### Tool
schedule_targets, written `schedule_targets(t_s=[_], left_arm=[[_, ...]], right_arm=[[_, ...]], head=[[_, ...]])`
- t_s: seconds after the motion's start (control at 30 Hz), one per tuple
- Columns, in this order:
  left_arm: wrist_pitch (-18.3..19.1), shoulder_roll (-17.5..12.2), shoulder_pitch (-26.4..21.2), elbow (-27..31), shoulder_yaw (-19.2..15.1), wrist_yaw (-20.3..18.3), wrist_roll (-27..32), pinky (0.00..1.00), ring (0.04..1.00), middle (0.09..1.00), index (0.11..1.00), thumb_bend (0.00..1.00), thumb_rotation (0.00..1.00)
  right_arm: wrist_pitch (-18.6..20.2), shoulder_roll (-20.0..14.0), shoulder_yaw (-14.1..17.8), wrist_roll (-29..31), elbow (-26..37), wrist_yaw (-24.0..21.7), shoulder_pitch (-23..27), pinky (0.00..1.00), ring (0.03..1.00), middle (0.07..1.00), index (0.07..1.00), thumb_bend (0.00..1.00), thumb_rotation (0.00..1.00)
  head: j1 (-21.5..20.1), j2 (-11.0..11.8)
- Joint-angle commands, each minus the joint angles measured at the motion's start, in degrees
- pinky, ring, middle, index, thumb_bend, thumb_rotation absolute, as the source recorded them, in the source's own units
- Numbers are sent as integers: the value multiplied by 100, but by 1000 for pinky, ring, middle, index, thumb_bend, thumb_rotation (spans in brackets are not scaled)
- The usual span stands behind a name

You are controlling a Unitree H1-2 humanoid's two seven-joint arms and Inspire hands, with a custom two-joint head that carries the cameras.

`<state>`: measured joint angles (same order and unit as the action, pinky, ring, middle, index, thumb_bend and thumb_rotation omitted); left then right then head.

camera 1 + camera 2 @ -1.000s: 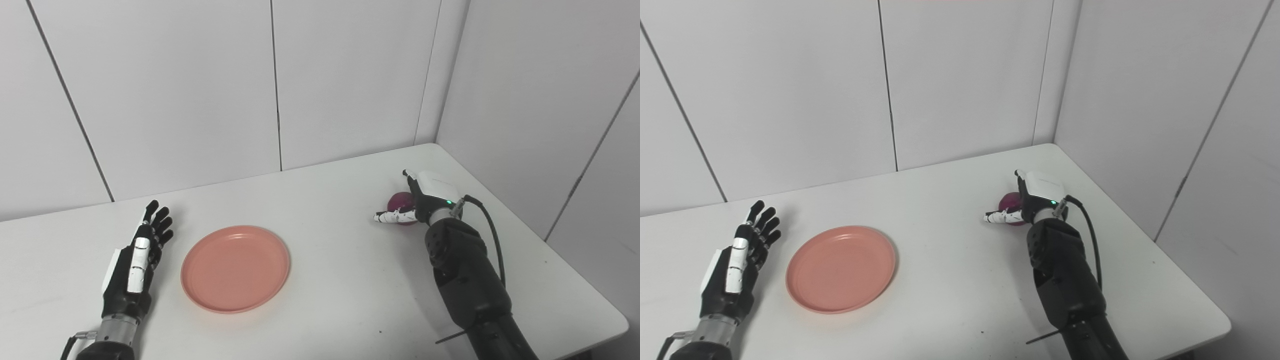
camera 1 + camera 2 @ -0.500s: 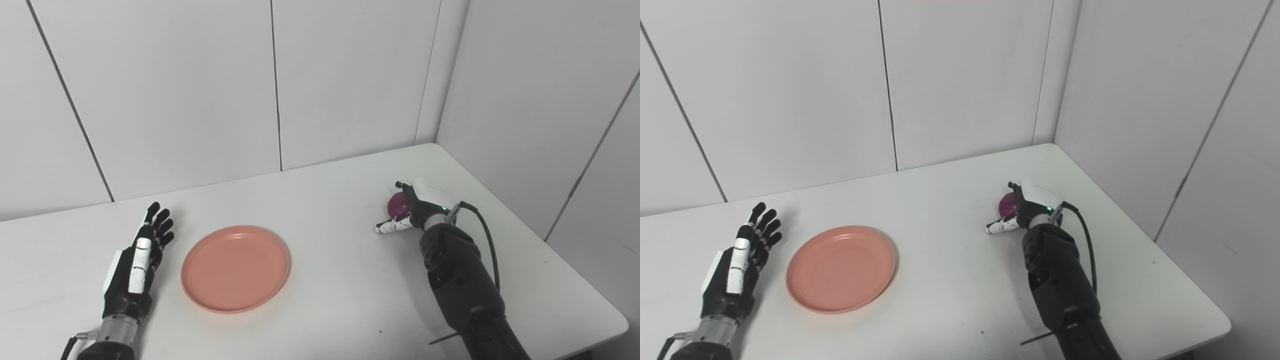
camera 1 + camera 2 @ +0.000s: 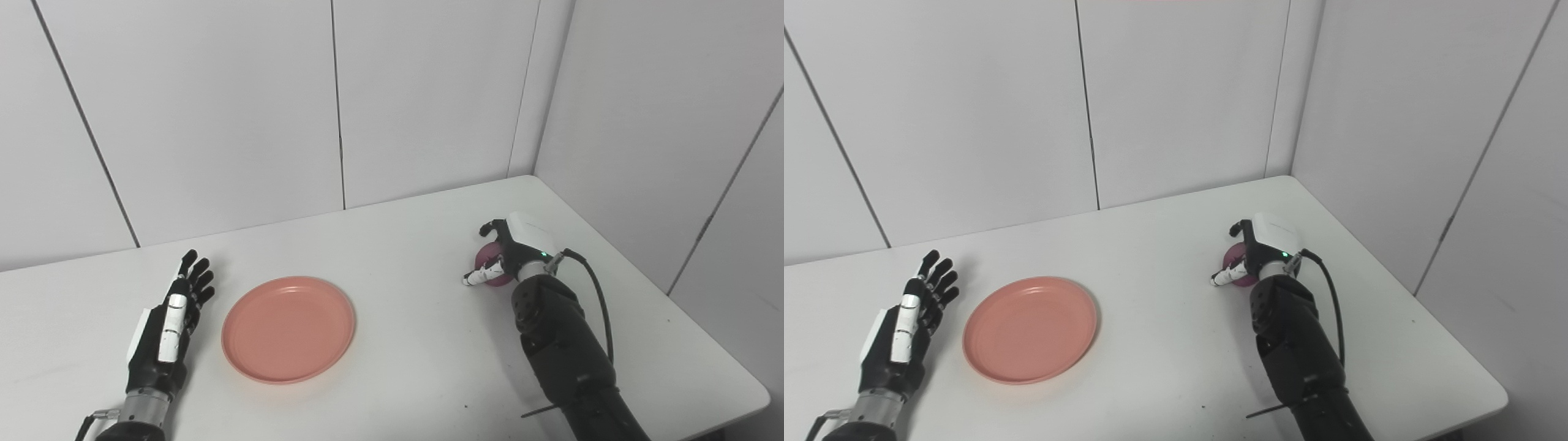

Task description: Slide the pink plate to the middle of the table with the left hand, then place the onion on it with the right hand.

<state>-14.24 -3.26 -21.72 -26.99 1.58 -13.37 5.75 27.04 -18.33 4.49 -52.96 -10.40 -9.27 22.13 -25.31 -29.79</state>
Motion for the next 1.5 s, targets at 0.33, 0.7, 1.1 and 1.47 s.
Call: schedule_targets(t_s=[0.33,0.7,1.1,1.47], left_arm=[[0,16,163,-68,14,31,-34,949,964,973,985,655,1000],[31,42,156,-65,2,11,-5,953,967,976,985,654,1000],[12,102,171,-20,39,72,-82,949,965,973,983,652,1000],[138,215,268,236,158,181,-201,965,972,977,985,662,1000]], right_arm=[[-22,-120,44,343,175,519,184,370,434,432,540,516,0],[-81,-106,-5,785,221,1195,191,283,366,459,553,508,0],[-382,-17,-125,1296,720,1795,116,171,364,453,528,506,0],[-1081,235,-696,1671,1194,1818,-83,178,345,446,537,501,0]], head=[[34,-19],[65,-13],[266,9],[745,32]])
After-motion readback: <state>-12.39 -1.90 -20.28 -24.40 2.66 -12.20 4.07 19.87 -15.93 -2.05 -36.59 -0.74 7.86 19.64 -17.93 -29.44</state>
